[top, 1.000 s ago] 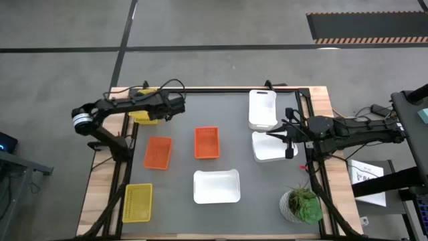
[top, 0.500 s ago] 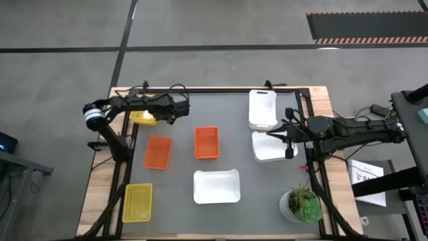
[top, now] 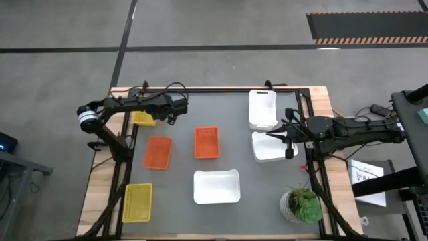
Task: Stack baskets by color
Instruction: Stack the bottom white bin on top of the top white bin
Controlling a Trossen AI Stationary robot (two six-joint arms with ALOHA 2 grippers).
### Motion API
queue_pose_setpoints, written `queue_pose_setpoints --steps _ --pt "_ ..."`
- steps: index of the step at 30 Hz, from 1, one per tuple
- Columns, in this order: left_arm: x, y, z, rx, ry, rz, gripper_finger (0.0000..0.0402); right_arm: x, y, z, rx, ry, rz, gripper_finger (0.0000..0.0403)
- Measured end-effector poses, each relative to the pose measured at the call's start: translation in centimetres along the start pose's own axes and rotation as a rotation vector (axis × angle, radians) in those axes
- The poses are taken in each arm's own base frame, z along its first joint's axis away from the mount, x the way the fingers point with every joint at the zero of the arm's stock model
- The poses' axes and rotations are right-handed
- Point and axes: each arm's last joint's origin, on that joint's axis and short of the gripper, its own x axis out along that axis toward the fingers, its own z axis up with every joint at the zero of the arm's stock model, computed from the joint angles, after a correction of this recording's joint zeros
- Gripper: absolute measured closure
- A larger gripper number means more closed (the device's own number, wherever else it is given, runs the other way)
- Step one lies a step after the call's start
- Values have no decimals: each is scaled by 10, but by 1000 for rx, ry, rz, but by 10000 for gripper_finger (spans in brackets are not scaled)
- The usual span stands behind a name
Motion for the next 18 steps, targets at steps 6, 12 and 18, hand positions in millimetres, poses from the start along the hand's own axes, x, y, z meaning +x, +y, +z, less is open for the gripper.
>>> queue_pose_setpoints --steps 6,12,18 --pt "-25 1 -9 -22 -86 -137 283 0 0 -1 -2 14 4 394" --pt "-64 -21 -21 -29 -315 -397 283 1 1 -2 -3 17 5 394" --pt "-102 -44 -42 11 -466 -615 283 1 1 -3 -2 19 5 394"
